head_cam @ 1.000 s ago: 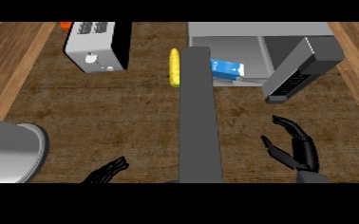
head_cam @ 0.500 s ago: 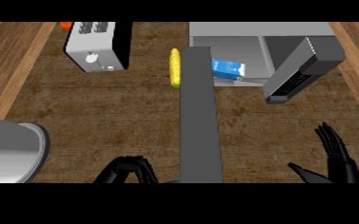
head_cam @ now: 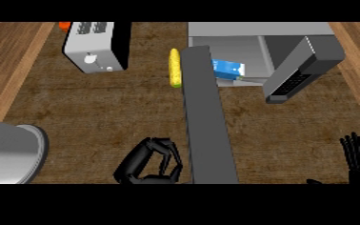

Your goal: Pick up the milk, place it into the microwave and close the microwave

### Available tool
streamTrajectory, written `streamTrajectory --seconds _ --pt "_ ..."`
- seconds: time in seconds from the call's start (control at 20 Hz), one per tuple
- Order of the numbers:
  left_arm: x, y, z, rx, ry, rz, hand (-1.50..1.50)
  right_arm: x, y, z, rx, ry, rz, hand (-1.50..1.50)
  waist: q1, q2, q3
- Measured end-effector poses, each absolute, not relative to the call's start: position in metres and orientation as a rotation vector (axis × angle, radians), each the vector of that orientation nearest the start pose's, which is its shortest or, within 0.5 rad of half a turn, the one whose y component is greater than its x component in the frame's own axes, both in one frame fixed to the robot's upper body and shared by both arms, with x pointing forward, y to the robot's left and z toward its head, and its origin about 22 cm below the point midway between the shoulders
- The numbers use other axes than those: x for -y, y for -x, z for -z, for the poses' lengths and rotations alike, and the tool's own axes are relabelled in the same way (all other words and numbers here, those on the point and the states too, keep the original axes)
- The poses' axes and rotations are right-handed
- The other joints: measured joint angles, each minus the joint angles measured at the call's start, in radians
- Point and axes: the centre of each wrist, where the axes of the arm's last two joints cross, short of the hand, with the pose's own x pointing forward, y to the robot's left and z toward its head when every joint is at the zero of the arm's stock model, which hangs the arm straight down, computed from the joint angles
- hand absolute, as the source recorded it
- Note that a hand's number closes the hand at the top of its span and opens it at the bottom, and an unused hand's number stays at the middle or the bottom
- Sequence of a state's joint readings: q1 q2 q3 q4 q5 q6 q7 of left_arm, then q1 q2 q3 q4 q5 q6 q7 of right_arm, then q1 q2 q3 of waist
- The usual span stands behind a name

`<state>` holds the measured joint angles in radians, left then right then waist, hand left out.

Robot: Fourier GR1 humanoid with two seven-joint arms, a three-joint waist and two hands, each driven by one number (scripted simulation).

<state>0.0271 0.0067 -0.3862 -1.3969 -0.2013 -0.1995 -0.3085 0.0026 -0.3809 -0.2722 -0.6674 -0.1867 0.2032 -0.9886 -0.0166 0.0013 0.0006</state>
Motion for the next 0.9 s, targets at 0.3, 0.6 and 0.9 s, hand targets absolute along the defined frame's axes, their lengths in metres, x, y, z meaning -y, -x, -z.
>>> streamTrajectory --seconds 0.3,0.6,0.9 --pt "-0.108 -0.230 0.061 1.426 0.476 0.822 1.50 0.439 -0.146 0.117 1.764 0.305 0.112 -1.50 -0.011 0.003 0.001" --pt "-0.075 -0.228 0.074 1.398 0.523 0.936 1.50 0.449 -0.147 0.107 1.791 0.291 0.094 -1.50 -0.019 0.002 0.000" --pt "-0.057 -0.224 0.078 1.462 0.511 0.914 1.50 0.442 -0.161 0.097 1.841 0.222 0.044 -1.50 -0.043 0.006 -0.002"
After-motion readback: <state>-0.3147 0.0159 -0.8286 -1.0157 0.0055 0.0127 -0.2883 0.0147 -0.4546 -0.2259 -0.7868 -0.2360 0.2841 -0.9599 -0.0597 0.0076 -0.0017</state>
